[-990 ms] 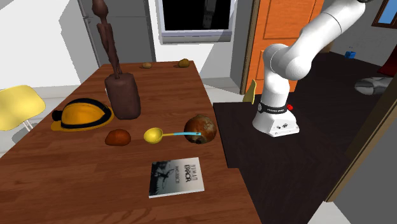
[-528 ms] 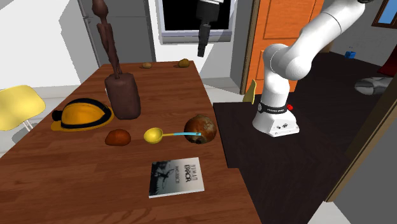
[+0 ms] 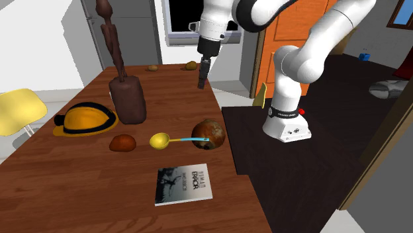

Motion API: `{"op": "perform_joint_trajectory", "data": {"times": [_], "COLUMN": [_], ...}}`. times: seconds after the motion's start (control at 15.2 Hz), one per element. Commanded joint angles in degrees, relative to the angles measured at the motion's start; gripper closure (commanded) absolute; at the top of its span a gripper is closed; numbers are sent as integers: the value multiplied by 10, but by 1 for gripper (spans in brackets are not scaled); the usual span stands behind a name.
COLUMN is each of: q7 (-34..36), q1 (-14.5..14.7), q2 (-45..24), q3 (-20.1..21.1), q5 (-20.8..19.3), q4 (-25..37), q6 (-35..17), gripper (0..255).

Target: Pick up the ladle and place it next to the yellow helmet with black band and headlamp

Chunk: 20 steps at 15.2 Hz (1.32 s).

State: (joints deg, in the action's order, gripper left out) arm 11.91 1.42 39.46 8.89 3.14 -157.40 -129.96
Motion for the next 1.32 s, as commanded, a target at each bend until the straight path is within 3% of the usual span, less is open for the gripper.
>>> {"op": "perform_joint_trajectory", "data": {"times": [0.0, 0.4, 0.53, 0.66, 0.73, 0.79, 0.86, 0.92, 0.99, 1.06, 1.12, 1.25], "q7": [13, 69, 101, 154, 196, 259, 349, 455, 550, 625, 652, 692], "q1": [-2, -29, -54, -97, -130, -173, -218, -240, -237, -206, -178, -164], "q2": [-32, -169, -225, -284, -315, -347, -383, -421, -459, -492, -505, -529], "q3": [12, 61, 86, 123, 147, 176, 201, 203, 187, 149, 120, 100], "q5": [1, -22, -50, -106, -155, -231, -342, -472, -585, -667, -696, -743], "q4": [-22, -48, -46, -38, -32, -21, -5, 19, 45, 70, 80, 98], "q6": [-62, -238, -296, -351, -376, -397, -410, -414, -411, -410, -412, -413], "gripper": [0, 0, 0, 0, 0, 0, 0, 0, 0, 0, 0, 0]}}
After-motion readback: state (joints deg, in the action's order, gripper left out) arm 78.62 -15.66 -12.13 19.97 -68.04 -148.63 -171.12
